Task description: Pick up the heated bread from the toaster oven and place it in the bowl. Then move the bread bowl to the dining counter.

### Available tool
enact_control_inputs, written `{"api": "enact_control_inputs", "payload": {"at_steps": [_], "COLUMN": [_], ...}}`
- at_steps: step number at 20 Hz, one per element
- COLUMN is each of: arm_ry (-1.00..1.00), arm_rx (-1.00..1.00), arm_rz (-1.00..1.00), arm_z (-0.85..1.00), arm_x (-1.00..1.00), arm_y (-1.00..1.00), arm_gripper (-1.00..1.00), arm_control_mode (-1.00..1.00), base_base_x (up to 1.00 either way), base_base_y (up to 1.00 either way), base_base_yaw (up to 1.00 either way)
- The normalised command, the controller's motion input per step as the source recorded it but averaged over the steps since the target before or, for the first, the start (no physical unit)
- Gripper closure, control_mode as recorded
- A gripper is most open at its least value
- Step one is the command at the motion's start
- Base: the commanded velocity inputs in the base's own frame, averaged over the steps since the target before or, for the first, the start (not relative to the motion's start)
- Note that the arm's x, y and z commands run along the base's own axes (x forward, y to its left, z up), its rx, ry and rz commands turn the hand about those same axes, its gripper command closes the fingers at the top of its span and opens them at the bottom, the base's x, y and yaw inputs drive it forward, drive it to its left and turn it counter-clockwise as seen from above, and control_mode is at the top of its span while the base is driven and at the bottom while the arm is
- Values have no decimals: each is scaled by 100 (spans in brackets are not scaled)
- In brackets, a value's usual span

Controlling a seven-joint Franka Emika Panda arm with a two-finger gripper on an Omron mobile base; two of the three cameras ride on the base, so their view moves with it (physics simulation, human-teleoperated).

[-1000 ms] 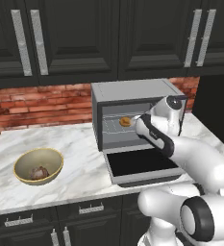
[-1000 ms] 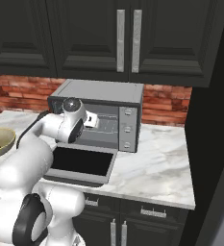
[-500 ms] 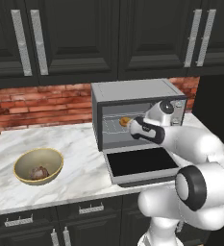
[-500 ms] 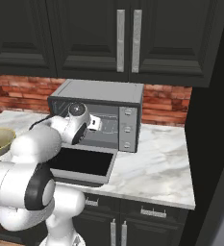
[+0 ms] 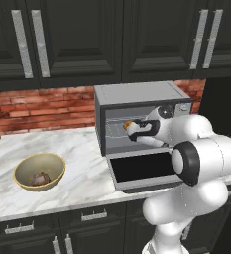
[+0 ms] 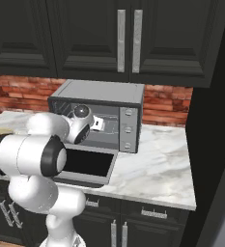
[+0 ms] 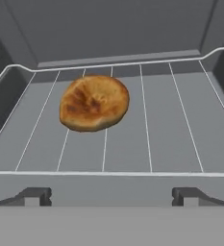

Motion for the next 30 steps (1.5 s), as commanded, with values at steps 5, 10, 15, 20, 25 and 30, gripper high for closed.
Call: {"api": "enact_control_inputs", "payload": {"at_steps": [5,10,15,20,25,30], "arm_ry": [0,0,0,11,40,47], "arm_rx": [0,0,0,-2,-6,-6], "arm_rz": [0,0,0,0,0,0], "arm_z": [-21,-20,-22,-29,-19,-12], "arm_x": [44,33,31,5,-48,-93], "arm_y": [0,0,0,0,0,-8], "arm_gripper": [-100,-100,-100,-100,-100,-100], "arm_control_mode": [-100,-100,-100,-100,-100,-100], "base_base_x": [0,0,0,0,0,0], "base_base_y": [0,0,0,0,0,0], "base_base_yaw": [0,0,0,0,0,0]}}
